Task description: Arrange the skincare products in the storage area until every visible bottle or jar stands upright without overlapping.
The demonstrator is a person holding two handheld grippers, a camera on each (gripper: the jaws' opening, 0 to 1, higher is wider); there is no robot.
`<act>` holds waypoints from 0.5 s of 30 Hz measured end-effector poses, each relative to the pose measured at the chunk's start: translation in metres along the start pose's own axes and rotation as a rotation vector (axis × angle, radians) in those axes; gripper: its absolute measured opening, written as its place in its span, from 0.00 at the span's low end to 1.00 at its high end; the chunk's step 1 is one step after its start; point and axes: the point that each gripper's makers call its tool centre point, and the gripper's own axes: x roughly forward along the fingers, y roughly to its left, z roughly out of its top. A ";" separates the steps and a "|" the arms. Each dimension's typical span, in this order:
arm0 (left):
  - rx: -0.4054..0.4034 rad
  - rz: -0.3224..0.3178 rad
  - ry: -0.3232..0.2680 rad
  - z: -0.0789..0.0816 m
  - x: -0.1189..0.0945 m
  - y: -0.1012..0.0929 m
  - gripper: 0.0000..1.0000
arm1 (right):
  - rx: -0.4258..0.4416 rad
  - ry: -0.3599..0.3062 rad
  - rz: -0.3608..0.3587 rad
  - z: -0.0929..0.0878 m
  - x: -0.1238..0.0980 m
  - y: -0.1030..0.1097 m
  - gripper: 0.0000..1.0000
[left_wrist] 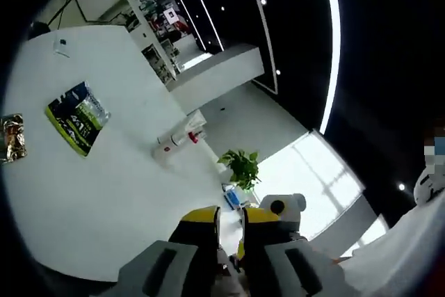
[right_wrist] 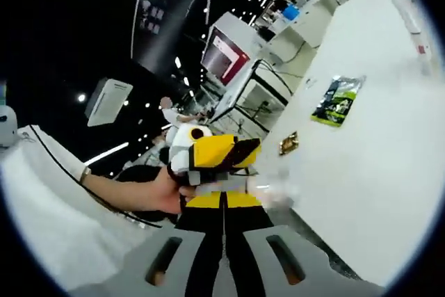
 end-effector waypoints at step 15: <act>0.020 0.310 0.152 -0.030 -0.001 0.073 0.00 | 0.086 -0.160 -0.362 0.018 -0.042 -0.073 0.00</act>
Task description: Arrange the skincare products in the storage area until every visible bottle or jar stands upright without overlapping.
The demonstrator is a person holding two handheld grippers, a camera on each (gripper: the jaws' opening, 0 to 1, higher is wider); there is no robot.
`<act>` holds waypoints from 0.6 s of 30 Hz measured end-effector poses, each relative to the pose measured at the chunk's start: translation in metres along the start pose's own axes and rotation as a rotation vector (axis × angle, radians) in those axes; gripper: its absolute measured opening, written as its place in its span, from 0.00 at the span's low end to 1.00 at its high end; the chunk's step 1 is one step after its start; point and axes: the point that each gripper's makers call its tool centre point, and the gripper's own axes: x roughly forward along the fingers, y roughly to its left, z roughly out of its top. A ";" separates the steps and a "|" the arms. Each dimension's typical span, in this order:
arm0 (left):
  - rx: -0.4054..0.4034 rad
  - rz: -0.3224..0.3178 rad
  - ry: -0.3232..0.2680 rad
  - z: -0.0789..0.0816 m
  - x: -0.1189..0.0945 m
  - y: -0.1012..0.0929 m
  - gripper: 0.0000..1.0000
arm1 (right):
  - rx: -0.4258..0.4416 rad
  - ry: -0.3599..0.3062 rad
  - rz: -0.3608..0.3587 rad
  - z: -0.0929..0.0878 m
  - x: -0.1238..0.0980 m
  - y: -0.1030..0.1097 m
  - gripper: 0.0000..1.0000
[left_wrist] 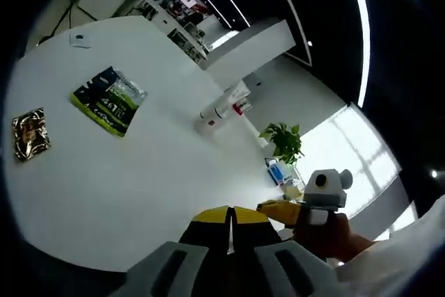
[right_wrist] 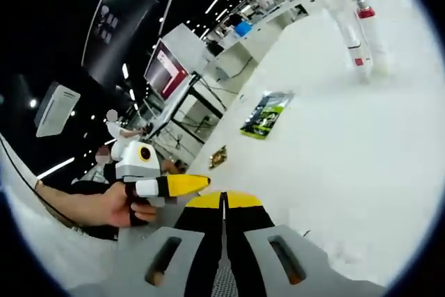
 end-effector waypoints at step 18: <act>-0.012 -0.003 0.047 -0.010 0.004 0.003 0.01 | -0.214 0.026 -0.178 0.006 -0.038 -0.054 0.05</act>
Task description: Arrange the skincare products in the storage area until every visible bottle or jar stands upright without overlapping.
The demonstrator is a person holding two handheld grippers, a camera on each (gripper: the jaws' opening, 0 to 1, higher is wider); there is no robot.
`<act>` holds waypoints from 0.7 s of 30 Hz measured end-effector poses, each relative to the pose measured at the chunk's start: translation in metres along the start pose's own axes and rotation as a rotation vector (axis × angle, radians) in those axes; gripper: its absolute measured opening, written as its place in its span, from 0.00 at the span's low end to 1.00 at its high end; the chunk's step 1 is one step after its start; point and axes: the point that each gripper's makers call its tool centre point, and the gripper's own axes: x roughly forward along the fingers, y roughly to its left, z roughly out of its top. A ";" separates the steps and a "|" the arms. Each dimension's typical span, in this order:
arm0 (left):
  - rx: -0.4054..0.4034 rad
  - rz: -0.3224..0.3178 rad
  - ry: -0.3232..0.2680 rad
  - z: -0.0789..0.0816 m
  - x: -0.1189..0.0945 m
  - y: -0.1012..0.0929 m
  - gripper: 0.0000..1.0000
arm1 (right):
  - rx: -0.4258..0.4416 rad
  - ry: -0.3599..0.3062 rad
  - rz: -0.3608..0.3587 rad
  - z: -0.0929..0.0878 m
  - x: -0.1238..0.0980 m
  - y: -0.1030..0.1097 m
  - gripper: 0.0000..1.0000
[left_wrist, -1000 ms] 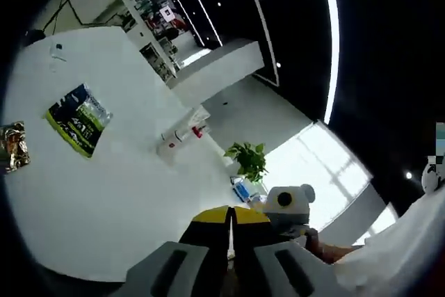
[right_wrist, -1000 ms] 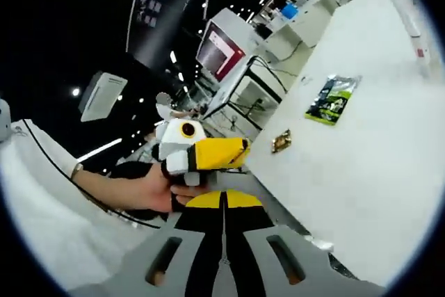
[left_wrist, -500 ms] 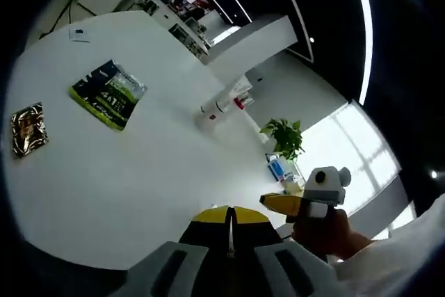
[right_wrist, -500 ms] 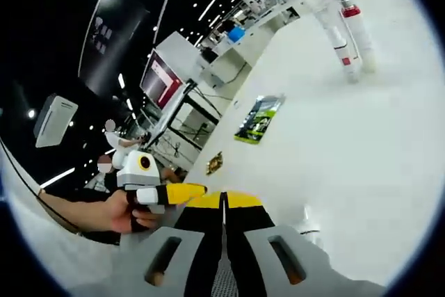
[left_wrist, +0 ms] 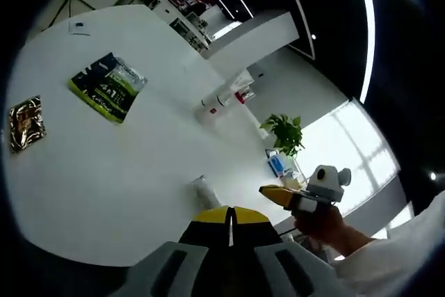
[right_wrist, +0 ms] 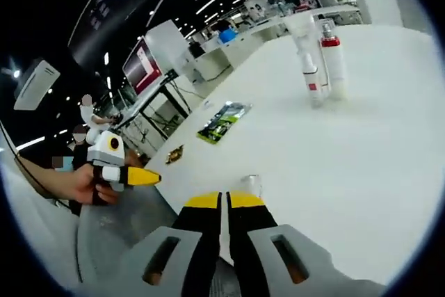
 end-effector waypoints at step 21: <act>0.023 0.018 0.015 -0.004 0.002 0.003 0.01 | -0.580 0.451 0.040 -0.056 0.014 -0.022 0.47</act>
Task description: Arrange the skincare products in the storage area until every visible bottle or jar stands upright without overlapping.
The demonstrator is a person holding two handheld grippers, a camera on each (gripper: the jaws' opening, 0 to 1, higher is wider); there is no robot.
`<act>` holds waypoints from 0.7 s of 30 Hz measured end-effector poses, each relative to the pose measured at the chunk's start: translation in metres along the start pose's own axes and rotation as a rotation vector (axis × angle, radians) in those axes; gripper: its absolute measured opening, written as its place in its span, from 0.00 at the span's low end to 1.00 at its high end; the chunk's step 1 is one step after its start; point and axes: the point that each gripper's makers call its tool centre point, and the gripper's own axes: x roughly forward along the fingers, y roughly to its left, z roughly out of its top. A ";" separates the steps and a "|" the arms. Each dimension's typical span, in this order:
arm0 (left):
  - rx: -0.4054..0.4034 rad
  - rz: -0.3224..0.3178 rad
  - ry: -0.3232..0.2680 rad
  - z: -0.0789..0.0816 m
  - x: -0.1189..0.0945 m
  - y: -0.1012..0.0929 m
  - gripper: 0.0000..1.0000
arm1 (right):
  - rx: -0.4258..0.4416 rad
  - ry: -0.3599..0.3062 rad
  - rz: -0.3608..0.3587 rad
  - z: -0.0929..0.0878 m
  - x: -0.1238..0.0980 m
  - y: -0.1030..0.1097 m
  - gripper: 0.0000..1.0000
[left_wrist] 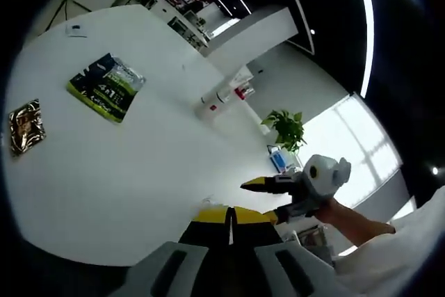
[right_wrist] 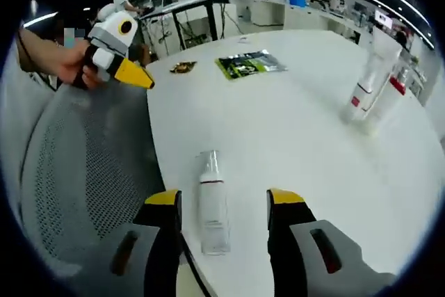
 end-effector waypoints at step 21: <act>0.010 0.000 -0.009 0.001 0.001 -0.003 0.02 | 0.065 0.124 -0.068 -0.028 0.031 0.004 0.23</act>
